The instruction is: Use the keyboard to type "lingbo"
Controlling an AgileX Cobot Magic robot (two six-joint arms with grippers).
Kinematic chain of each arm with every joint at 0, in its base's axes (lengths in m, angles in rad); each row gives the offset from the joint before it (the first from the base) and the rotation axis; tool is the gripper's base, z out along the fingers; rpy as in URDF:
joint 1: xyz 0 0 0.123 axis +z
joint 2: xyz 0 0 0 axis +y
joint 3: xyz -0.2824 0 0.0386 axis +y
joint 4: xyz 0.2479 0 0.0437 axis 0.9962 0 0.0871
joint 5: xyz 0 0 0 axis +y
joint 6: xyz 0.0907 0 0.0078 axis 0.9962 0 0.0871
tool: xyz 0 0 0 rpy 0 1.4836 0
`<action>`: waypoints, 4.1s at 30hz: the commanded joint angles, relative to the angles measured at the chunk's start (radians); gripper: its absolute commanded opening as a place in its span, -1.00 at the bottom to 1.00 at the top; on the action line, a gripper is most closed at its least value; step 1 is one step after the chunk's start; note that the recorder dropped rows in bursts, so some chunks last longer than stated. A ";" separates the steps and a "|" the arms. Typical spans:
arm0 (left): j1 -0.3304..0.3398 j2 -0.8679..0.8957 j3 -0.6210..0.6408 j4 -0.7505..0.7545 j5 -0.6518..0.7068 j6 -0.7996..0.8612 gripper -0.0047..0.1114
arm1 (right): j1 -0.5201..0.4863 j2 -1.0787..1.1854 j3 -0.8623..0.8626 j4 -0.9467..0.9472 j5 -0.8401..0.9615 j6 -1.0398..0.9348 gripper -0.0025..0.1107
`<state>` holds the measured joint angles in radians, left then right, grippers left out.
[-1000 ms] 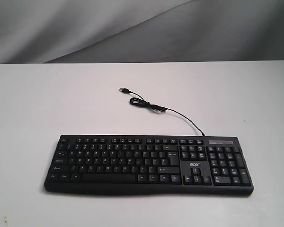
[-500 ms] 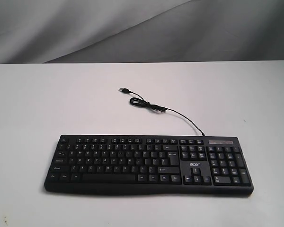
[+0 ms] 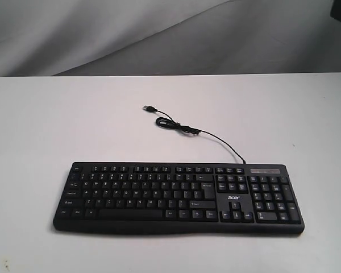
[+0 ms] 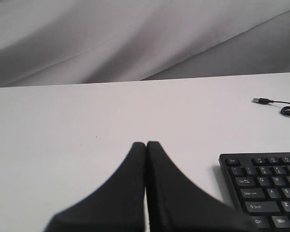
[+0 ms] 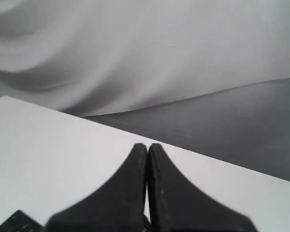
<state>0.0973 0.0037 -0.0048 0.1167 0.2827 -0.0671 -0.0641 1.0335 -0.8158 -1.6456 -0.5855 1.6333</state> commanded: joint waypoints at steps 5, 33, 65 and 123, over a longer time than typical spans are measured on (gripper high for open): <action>0.004 -0.004 0.005 0.000 -0.014 -0.002 -0.91 | -0.006 0.020 -0.194 -0.029 -0.125 0.126 -0.96; 0.004 -0.004 0.005 0.000 -0.014 -0.002 -0.91 | -0.006 0.067 -0.327 -0.099 0.840 -0.358 -0.96; 0.004 -0.004 0.005 0.000 -0.014 -0.002 -0.91 | 0.264 0.626 -0.604 2.369 1.488 -2.806 -0.96; 0.004 -0.004 0.005 0.000 -0.014 -0.002 -0.91 | 0.729 0.962 -0.482 2.095 1.149 -2.526 -0.96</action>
<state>0.0987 0.0037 -0.0048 0.1167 0.2827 -0.0671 0.6759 2.0322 -1.3475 0.4351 0.6119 -0.8950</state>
